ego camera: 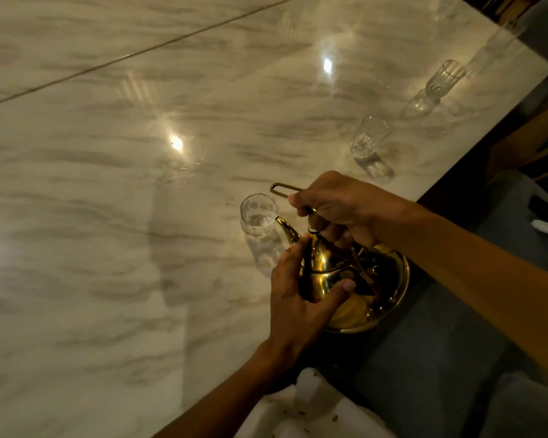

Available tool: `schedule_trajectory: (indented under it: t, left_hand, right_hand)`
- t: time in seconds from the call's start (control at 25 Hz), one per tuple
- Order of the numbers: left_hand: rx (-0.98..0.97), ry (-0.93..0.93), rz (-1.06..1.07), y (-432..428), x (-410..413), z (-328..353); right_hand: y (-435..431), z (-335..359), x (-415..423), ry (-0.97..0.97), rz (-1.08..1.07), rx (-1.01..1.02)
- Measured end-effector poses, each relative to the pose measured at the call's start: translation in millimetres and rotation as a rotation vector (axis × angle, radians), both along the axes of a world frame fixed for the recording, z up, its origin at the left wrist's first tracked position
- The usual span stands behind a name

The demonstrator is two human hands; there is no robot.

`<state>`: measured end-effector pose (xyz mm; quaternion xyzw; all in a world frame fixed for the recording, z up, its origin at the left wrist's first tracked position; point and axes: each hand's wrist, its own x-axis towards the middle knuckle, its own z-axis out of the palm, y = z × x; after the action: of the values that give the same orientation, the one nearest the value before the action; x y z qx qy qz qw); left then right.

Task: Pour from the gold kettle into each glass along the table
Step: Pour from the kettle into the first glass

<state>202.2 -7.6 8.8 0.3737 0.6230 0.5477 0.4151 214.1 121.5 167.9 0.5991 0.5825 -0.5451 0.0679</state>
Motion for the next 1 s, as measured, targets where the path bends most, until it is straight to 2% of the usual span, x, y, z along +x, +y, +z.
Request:
schedule_trajectory:
  t: [0.4,1.0]
  left_hand:
    - [-0.008,-0.043,-0.028,-1,0,-2]
    - [0.038,0.076,-0.059,-11,-1,-13]
  right_hand:
    - [-1,3,1,-0.011,0.001,0.008]
    - [-16,-6,20,0.056,-0.067,0.023]
